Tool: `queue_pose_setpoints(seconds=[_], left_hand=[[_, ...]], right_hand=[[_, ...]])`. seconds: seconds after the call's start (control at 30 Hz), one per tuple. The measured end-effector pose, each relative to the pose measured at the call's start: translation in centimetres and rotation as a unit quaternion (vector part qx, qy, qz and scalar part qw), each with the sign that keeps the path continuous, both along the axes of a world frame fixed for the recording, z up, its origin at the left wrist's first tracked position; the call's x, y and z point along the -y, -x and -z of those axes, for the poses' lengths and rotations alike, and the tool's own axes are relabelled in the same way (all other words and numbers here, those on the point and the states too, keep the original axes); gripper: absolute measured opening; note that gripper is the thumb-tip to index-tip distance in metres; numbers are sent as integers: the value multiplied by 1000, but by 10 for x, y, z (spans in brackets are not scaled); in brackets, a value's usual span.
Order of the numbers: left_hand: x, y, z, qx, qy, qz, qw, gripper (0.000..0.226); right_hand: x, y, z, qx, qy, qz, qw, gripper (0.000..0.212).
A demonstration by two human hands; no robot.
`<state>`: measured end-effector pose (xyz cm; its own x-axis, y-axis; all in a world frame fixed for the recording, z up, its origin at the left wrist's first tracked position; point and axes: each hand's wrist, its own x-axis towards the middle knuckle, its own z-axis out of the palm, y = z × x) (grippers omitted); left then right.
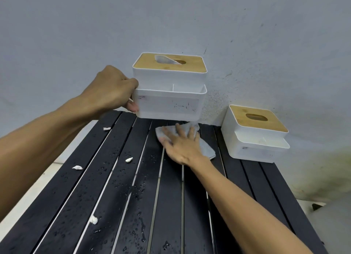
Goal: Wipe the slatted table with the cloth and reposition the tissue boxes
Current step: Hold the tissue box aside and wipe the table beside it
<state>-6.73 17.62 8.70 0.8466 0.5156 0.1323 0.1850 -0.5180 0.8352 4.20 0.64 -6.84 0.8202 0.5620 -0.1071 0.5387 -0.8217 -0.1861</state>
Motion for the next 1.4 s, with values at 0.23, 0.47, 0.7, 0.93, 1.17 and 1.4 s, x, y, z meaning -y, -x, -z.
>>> queue_pose_setpoints(seconds=[0.23,0.47,0.7,0.93,1.17,1.4], left_hand=[[0,0,5,8,-1,-6,1000,32],[1,-1,10,9,7,6,1000,32],[6,-1,12,15,8,12,1000,31],[20,0,14,14,13,25,1000,33],[47,-7,27,2,38,21,999,33],[85,-13,54,-28,36,28,999,33]], right_hand=[[25,89,8,-12,-38,-136,990,51],[-30,9,8,-13,-39,-56,998,54],[-35,-31,2,4,-96,-2,995,64],[-1,-22,1,27,-49,35,998,94],[27,51,5,6,-17,-23,1000,60],[72,122,4,-2,-22,-65,998,58]])
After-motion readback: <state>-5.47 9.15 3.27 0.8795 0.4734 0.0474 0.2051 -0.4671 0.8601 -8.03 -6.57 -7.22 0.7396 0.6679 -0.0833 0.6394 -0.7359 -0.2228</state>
